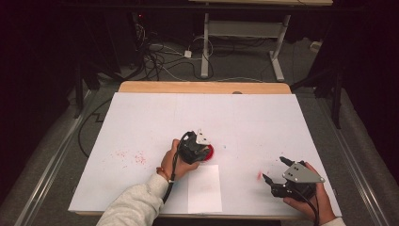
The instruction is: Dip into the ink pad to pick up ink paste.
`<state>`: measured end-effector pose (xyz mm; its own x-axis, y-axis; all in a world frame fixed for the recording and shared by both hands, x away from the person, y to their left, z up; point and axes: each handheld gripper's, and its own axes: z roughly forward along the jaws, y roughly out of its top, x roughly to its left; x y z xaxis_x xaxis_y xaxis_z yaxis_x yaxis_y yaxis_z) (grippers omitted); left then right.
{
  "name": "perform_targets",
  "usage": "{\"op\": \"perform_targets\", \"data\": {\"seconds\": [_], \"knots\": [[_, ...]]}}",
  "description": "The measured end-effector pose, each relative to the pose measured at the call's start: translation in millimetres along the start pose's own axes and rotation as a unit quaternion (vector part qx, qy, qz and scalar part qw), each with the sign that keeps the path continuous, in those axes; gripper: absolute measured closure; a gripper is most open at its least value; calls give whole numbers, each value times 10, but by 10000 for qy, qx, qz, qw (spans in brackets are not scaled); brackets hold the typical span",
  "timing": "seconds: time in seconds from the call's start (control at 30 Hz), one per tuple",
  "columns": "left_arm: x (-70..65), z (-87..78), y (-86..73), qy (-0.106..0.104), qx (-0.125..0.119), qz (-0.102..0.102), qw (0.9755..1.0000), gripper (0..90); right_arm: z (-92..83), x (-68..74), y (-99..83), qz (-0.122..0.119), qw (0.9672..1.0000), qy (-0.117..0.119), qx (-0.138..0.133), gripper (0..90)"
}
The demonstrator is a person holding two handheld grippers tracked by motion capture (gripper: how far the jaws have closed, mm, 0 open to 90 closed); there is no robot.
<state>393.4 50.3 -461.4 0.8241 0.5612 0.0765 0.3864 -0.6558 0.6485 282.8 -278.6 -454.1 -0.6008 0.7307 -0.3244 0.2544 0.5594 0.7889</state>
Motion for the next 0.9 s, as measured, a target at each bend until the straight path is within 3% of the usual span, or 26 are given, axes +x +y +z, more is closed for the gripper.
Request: {"op": "perform_targets", "data": {"seconds": [0.3,0.4,0.63,0.9], "knots": [[32,-7,-6,-97,-28,-56,9999,736,1,14,-1,-20,10000,7,53,200],[-4,-52,30,66,-57,82,9999,736,-1,12,1,-16,10000,13,45,201],[38,-499,176,125,-706,76,9974,736,-4,10,4,-23,10000,30,43,201],[92,-802,204,181,-1064,54,9941,735,-17,7,12,-25,10000,22,-6,201]]}}
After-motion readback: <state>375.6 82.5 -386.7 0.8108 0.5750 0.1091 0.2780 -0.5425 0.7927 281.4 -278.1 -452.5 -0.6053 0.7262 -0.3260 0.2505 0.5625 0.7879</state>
